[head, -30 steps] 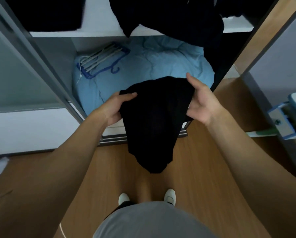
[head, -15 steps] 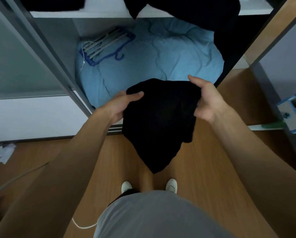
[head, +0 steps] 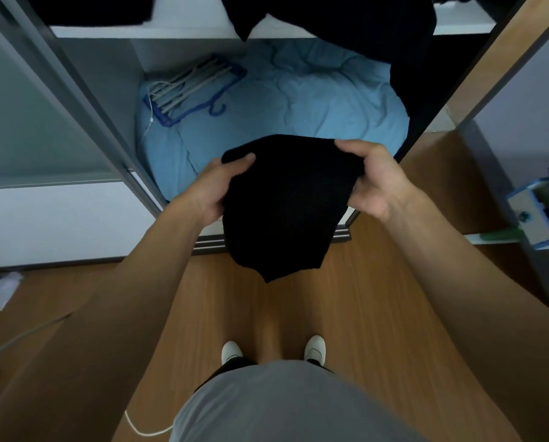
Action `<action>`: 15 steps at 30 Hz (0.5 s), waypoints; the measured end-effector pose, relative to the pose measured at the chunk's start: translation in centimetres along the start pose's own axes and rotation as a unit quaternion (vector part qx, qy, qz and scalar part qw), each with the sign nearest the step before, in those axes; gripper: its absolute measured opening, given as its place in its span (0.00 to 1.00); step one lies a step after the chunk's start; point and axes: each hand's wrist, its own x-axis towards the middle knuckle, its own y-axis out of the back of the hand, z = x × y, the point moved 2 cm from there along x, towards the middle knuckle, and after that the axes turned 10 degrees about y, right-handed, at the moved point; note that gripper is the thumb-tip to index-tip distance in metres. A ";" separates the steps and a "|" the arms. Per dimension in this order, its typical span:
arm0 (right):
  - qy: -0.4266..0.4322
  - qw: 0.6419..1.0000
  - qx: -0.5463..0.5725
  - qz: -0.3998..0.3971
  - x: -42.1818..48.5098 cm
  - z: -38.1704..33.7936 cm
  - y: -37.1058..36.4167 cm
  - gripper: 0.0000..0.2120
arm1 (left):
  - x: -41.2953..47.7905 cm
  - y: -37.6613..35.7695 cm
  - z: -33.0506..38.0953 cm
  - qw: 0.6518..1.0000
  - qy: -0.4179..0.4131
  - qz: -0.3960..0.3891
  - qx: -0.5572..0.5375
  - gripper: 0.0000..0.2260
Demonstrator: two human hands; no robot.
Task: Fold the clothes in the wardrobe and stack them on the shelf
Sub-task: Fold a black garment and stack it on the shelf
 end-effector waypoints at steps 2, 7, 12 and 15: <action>0.033 0.999 0.003 -0.031 -0.2 0.0 0.2 0.15 | 0.2 -0.6 1.2 0.999 -0.013 0.019 -0.022 0.09; 0.091 0.994 -0.050 -0.041 -0.6 1.4 -0.1 0.13 | -0.5 -1.0 2.0 0.997 0.009 -0.071 -0.022 0.13; 0.043 0.999 0.032 -0.008 -0.3 0.6 -0.4 0.18 | -1.1 -0.5 1.3 0.998 -0.006 -0.051 0.032 0.09; 0.046 0.998 -0.030 -0.030 -0.7 0.7 -0.1 0.19 | -0.7 -0.8 2.2 0.998 -0.039 0.025 0.050 0.11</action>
